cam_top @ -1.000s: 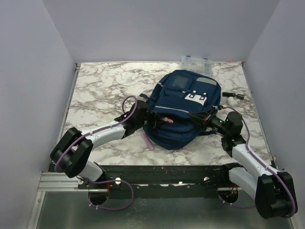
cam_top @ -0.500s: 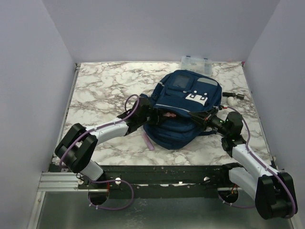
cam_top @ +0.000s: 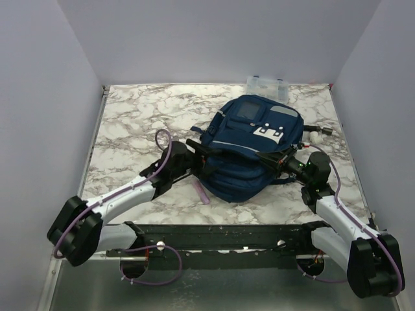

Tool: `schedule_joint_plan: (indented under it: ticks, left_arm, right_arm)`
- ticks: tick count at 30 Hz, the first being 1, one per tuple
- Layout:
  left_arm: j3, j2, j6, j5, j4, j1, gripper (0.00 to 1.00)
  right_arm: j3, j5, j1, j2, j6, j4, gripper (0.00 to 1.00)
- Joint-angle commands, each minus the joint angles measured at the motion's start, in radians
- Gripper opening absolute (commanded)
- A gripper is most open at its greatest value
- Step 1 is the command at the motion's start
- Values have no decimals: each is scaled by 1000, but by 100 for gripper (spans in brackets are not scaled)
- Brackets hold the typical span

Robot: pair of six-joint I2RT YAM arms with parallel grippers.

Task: Pack the student bag
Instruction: Place the stationery in the student bag, then pick up the stationery from the center of the board.

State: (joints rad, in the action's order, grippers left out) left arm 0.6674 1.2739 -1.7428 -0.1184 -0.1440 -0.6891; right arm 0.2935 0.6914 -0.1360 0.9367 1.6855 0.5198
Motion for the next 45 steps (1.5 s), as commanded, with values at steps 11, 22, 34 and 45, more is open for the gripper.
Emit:
schedule_joint_plan:
  ticks: [11, 22, 34, 45]
  left_arm:
    - [-370, -479, 343, 46, 184, 50, 73]
    - [-173, -219, 334, 46, 555, 52, 71]
    - [-10, 136, 248, -88, 578, 8, 67]
    - [62, 308, 165, 15, 671, -3, 50]
  right_arm:
    - [25, -11, 7, -15, -29, 60, 0]
    - [23, -9, 7, -5, -46, 51, 0]
    - [40, -10, 7, -17, -55, 17, 0]
    - [44, 3, 8, 2, -41, 44, 1]
